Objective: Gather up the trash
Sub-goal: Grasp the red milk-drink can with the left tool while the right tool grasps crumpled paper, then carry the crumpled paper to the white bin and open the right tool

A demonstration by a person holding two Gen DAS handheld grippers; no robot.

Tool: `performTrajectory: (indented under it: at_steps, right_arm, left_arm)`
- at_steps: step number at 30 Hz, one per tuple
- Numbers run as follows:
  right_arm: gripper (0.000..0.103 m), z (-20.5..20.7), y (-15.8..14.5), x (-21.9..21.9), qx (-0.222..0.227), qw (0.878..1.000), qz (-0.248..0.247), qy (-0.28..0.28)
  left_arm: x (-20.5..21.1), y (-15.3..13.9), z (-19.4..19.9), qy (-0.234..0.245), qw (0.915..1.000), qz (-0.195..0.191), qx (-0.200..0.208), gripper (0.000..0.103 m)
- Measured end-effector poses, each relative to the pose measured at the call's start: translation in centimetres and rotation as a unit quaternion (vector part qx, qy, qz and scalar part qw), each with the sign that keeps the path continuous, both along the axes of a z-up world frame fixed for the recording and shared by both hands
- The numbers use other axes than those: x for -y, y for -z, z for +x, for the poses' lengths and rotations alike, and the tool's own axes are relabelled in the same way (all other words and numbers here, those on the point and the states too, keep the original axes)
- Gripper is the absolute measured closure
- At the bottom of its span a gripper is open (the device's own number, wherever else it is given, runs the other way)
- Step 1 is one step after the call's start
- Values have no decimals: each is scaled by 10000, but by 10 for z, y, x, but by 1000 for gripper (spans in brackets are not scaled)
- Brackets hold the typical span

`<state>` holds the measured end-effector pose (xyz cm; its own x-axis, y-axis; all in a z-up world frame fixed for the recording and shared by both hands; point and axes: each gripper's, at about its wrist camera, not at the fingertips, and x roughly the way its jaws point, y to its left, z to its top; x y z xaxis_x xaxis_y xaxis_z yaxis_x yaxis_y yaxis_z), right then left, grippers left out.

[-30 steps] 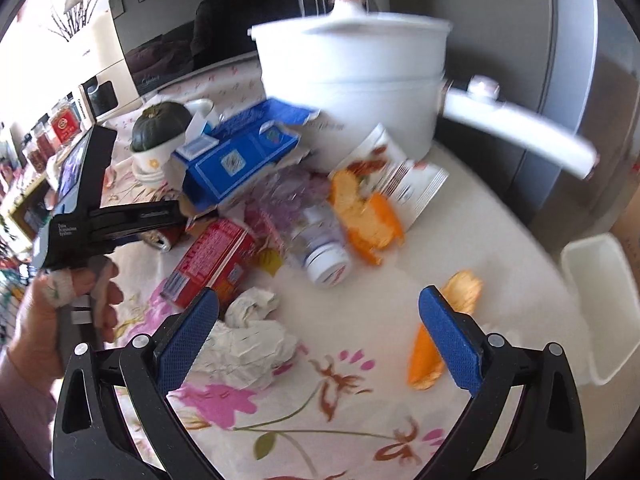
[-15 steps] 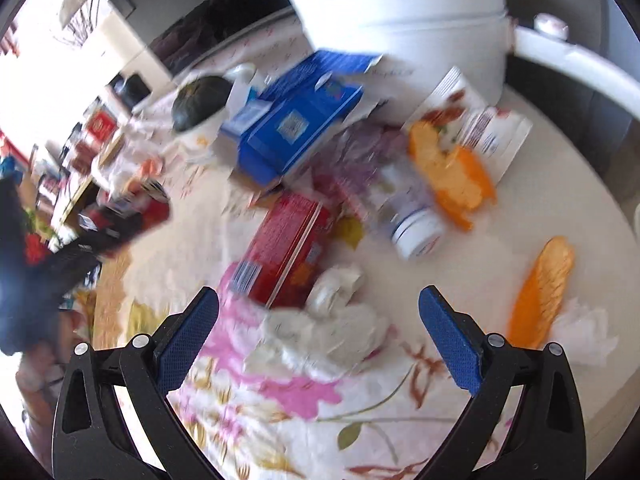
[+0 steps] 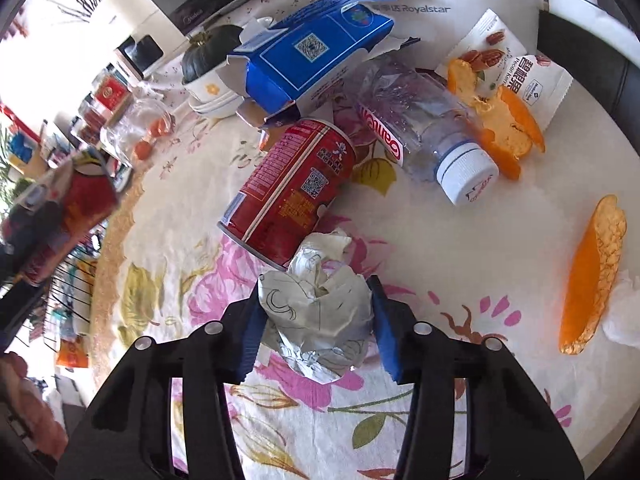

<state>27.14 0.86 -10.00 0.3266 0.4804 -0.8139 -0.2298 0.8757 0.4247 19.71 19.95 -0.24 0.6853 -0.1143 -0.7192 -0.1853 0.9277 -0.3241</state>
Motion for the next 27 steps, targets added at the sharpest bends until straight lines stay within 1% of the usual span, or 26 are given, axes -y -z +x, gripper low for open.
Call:
performTrajectory:
  at_steps: [7,10,12,15,22,27]
  right_arm:
    - [59,-11,-32,9,519,9983,239,-73]
    - [59,-16,-49,14,872,9956,326,-65]
    - [59,-19,-62,18,1118,9932,323,-35]
    - [59,-21,-74,27,1358,9903,281,60]
    - [59,-28,-97,57,1819,9826,185,330]
    - [59,-35,-109,75,2057,9771,4,551]
  left_arm:
    - [5,-5,-1,25,9998,-27,183,52]
    - [9,-11,-3,57,9995,-38,314,52]
    - [14,-16,-4,80,9992,-13,398,52]
    - [22,-20,-4,151,9987,-21,484,52]
    - [38,-28,-4,291,9972,-128,677,52]
    - [55,-30,-1,429,9960,-187,767,52]
